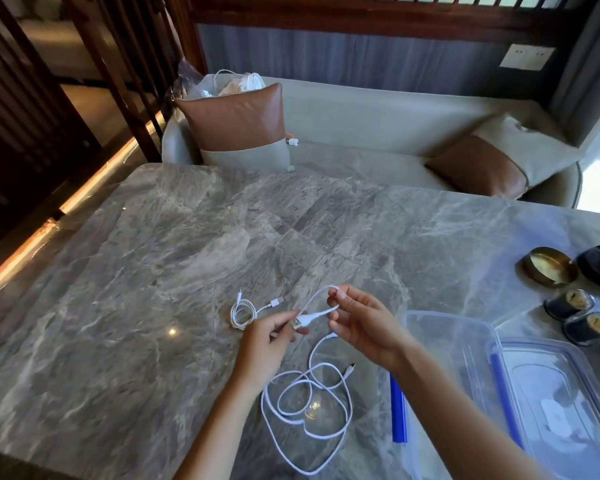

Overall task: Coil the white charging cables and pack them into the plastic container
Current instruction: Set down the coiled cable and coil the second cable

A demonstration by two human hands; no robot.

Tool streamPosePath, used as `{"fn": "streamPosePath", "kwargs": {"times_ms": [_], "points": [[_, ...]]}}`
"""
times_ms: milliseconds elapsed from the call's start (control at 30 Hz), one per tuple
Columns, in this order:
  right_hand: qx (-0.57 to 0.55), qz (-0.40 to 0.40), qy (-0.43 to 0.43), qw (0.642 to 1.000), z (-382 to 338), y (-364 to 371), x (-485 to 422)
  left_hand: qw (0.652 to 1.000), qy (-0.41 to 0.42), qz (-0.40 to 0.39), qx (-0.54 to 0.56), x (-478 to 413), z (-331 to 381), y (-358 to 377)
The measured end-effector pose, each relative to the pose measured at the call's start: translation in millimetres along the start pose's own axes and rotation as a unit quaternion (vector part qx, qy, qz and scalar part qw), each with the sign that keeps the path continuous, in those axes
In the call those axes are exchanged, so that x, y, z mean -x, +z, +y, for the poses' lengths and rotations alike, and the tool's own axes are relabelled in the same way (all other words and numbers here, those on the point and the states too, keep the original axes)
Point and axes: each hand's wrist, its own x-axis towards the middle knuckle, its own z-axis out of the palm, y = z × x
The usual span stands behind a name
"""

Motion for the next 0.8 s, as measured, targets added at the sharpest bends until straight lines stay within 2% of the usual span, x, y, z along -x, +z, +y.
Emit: {"fn": "streamPosePath", "kwargs": {"times_ms": [167, 300, 367, 533, 600, 700, 800], "points": [[-0.029, 0.03, -0.04, 0.998, 27.4, 9.2, 2.9, 0.984, -0.069, 0.071, 0.148, 6.5, -0.3, 6.1], [-0.038, 0.041, -0.08, 0.995, 46.0, 20.4, 4.6, 0.924, -0.163, 0.085, 0.336, 5.4, 6.2, 8.7], [-0.028, 0.065, -0.1, 0.992, 53.5, 26.6, 5.2, 0.906, -0.162, 0.087, 0.382, 4.6, 12.6, 11.3], [0.039, 0.076, -0.105, 0.991, 60.0, 34.6, 8.2, 0.891, -0.115, 0.145, 0.415, -4.7, 27.0, 13.6], [-0.017, 0.089, -0.088, 0.992, 56.6, 32.6, 8.2, 0.901, -0.093, 0.108, 0.411, -6.3, 27.9, 9.3], [-0.171, 0.091, -0.063, 0.979, 49.1, 27.5, 8.7, 0.927, -0.073, 0.02, 0.367, -3.6, 27.1, 8.7], [-0.183, 0.071, -0.066, 0.978, 47.6, 29.7, 10.2, 0.942, -0.057, 0.048, 0.327, -2.2, 26.9, 15.6]]}}
